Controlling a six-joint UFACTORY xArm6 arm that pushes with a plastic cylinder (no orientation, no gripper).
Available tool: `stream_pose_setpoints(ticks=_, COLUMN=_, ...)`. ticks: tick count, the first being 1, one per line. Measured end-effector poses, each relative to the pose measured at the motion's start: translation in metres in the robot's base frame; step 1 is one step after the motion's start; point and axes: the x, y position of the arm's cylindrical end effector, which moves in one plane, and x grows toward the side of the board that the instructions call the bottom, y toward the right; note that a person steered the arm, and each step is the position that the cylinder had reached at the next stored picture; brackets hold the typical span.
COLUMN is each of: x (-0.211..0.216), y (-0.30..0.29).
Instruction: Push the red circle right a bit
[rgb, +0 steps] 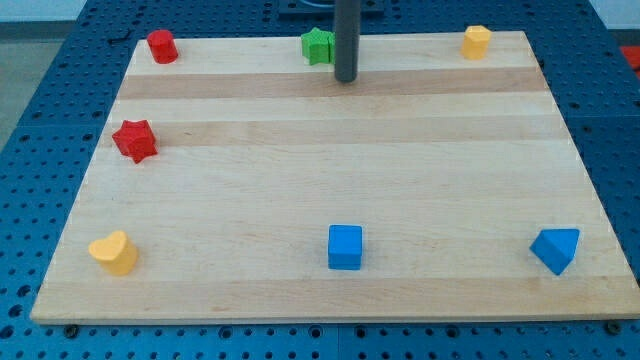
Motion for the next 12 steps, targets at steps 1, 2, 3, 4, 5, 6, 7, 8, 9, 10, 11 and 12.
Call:
stream_pose_setpoints(ticks=1, x=0.012, y=-0.072)
stream_pose_setpoints(ticks=2, x=0.031, y=-0.171)
stream_pose_setpoints(ticks=3, x=0.038, y=-0.281)
stream_pose_setpoints(ticks=4, x=0.035, y=-0.305)
stream_pose_setpoints(ticks=5, x=0.020, y=-0.304)
stream_pose_setpoints(ticks=6, x=-0.021, y=-0.304)
stream_pose_setpoints(ticks=7, x=-0.049, y=-0.304)
stream_pose_setpoints(ticks=8, x=-0.078, y=-0.294)
stream_pose_setpoints(ticks=9, x=-0.098, y=-0.257)
stream_pose_setpoints(ticks=10, x=-0.092, y=-0.205)
stream_pose_setpoints(ticks=11, x=-0.088, y=-0.170)
stream_pose_setpoints(ticks=12, x=-0.088, y=-0.190)
